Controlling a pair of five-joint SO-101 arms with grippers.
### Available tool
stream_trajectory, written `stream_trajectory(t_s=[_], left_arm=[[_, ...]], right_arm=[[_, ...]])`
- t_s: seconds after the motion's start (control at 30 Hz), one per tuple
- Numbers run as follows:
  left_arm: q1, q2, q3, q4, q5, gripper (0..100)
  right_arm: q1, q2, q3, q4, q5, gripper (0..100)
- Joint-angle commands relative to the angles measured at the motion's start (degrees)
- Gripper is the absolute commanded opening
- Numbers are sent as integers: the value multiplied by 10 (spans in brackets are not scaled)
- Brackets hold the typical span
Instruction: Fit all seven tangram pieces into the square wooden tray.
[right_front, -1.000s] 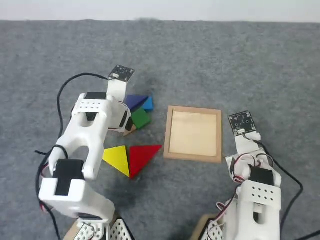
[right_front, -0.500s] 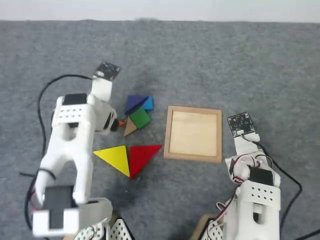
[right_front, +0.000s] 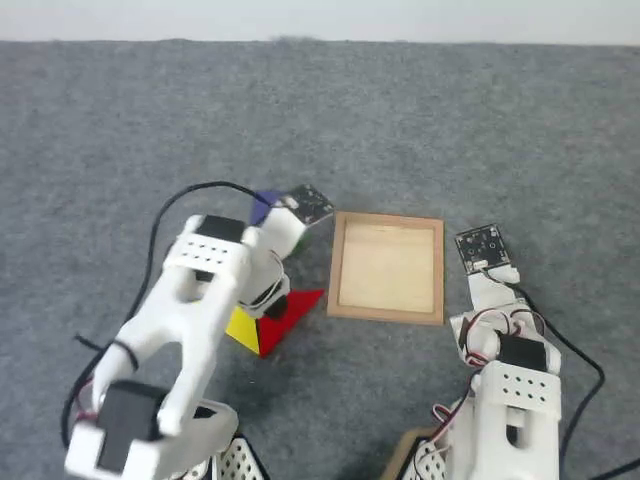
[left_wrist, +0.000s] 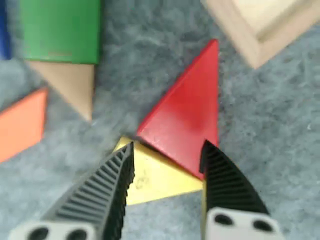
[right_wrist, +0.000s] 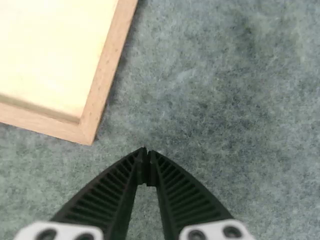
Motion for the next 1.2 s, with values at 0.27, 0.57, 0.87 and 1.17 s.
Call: stream_trajectory(t_s=[0.27, 0.57, 0.87, 1.17], left_arm=[[-3, 136, -29, -87, -11, 225], [3, 203, -73, -11, -37, 225], [-3, 203, -65, 26, -40, 224], [3, 202, -51, 32, -64, 224]], right_arm=[[-5, -16, -6, 5, 6, 10], [-5, -16, -6, 5, 7, 10], [-5, -16, -6, 5, 7, 10], [-5, -16, -6, 5, 8, 10]])
